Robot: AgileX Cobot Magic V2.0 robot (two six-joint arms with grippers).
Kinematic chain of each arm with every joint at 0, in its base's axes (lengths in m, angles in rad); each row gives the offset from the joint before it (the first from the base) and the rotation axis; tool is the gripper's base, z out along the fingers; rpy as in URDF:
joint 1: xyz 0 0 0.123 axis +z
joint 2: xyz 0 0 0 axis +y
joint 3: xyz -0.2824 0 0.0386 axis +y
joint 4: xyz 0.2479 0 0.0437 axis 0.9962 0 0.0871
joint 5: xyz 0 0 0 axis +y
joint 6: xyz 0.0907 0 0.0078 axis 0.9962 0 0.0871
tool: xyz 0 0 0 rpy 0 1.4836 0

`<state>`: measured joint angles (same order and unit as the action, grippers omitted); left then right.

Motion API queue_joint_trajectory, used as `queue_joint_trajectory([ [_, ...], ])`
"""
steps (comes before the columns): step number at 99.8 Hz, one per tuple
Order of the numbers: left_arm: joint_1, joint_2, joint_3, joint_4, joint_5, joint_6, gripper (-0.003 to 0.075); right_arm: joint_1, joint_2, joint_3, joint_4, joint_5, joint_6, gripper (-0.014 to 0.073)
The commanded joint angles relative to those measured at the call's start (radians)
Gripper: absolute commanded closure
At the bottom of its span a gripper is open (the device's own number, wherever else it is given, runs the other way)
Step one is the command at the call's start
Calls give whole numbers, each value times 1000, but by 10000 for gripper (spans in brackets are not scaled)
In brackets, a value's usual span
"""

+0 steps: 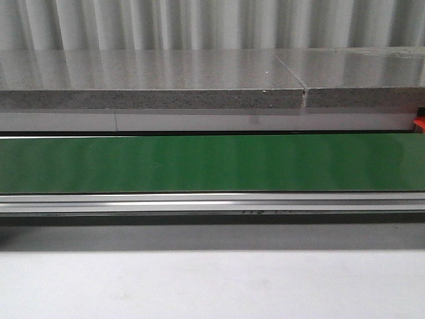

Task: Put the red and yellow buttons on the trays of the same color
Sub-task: 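Move the left gripper down over a red push-button on the table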

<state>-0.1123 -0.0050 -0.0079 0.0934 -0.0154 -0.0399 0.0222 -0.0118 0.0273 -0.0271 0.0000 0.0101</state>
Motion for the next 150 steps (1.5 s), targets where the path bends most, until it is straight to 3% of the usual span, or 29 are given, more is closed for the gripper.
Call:
queue_joint_trajectory([
  [1,0,-39,54,-2,-81,0,741,-7,-9,-15,1,-74,-10,675],
  [41,0,-36,0,-15,-58,0,741,-7,-9,-15,1,-74,-10,675],
  [61,0,47,-179,-57,141,0,741,-7,-9,-15,1,-74,-10,675],
  [88,0,316,-502,-69,542,0,741,-7,-9,-15,1,-74,-10,675],
  [100,0,424,-597,-69,643,0,741,-7,-9,-15,1,-74,-10,675],
  [150,0,582,-615,-83,665,0,722,-7,-9,-15,1,-74,-10,675],
])
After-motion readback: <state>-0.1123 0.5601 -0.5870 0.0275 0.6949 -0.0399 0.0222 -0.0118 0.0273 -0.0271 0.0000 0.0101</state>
